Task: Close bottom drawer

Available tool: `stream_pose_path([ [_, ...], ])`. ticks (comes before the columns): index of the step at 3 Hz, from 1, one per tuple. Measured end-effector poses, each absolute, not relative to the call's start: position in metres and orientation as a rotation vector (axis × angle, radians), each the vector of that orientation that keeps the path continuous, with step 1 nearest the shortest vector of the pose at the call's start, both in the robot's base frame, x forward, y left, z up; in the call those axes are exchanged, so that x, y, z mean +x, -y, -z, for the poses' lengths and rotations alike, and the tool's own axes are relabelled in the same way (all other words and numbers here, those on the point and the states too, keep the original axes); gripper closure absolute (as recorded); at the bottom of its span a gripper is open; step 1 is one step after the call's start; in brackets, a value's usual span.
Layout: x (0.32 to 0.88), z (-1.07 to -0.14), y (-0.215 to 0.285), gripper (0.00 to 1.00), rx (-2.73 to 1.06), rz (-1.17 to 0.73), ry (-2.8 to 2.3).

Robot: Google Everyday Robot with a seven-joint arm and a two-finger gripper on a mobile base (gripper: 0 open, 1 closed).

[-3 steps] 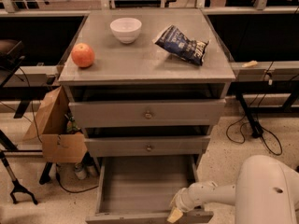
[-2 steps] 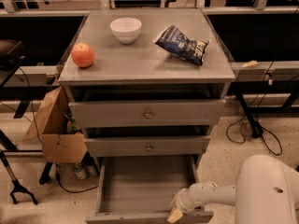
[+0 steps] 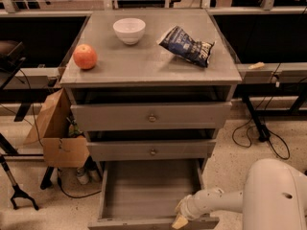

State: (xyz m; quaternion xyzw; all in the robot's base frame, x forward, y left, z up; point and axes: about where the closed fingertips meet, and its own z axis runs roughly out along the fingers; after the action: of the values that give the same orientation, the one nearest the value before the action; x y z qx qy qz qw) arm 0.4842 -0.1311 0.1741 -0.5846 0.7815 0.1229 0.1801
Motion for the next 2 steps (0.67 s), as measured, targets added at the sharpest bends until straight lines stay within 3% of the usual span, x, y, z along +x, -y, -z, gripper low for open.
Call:
stream_pose_path([
  [1,0.4842,-0.1741,0.1311,0.06,-1.652,-0.347,-2.208],
  [2,0.4842,-0.1741,0.1311,0.0,-1.652,-0.347,-2.208],
])
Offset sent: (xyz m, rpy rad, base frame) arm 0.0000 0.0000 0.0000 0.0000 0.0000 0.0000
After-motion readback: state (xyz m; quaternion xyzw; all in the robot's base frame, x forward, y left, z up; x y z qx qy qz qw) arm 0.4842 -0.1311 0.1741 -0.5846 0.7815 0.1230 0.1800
